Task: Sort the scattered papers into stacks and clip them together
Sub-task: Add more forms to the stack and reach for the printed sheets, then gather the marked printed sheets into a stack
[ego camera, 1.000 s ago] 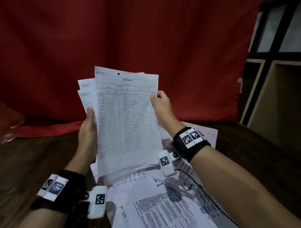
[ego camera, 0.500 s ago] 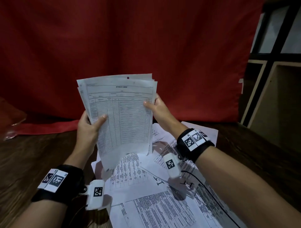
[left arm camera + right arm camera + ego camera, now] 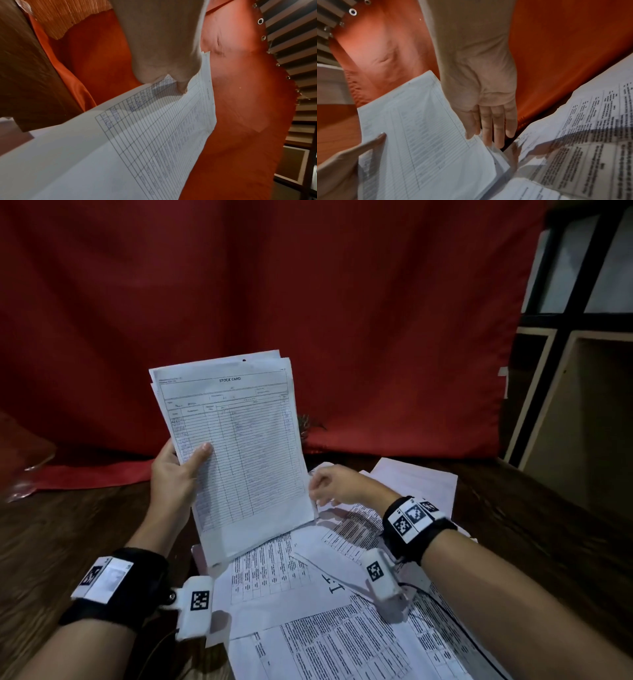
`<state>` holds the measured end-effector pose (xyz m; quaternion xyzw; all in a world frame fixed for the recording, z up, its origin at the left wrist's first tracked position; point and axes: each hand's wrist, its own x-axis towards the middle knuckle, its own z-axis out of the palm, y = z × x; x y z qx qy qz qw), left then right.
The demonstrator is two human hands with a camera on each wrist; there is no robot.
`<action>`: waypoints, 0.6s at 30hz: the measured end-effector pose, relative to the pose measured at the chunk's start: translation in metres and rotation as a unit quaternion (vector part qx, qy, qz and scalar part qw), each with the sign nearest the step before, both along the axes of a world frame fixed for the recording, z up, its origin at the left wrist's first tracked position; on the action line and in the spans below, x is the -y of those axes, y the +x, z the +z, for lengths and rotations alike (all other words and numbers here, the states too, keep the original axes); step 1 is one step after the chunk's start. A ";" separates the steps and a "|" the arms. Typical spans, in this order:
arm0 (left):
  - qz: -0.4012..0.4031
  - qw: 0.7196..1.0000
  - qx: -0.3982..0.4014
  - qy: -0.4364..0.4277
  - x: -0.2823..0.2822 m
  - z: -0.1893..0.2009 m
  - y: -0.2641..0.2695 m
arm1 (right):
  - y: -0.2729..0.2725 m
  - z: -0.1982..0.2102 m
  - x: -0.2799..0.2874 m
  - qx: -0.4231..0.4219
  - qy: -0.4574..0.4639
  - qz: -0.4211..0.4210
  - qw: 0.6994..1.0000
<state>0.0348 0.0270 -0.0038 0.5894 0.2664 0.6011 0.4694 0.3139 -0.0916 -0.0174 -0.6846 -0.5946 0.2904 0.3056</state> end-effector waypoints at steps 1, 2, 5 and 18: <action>-0.007 1.000 0.003 0.000 -0.001 0.000 0.000 | 0.001 -0.003 -0.001 0.014 -0.004 -0.009 1.000; -0.015 1.000 0.005 -0.002 -0.001 0.000 0.000 | 0.001 -0.006 -0.002 0.027 -0.008 -0.025 0.999; -0.032 0.999 0.007 -0.001 -0.002 0.000 -0.002 | 0.001 -0.012 -0.004 0.050 -0.033 -0.058 0.997; -0.050 0.999 0.001 0.000 -0.002 0.003 -0.017 | 0.004 -0.014 -0.001 0.044 -0.048 0.022 0.998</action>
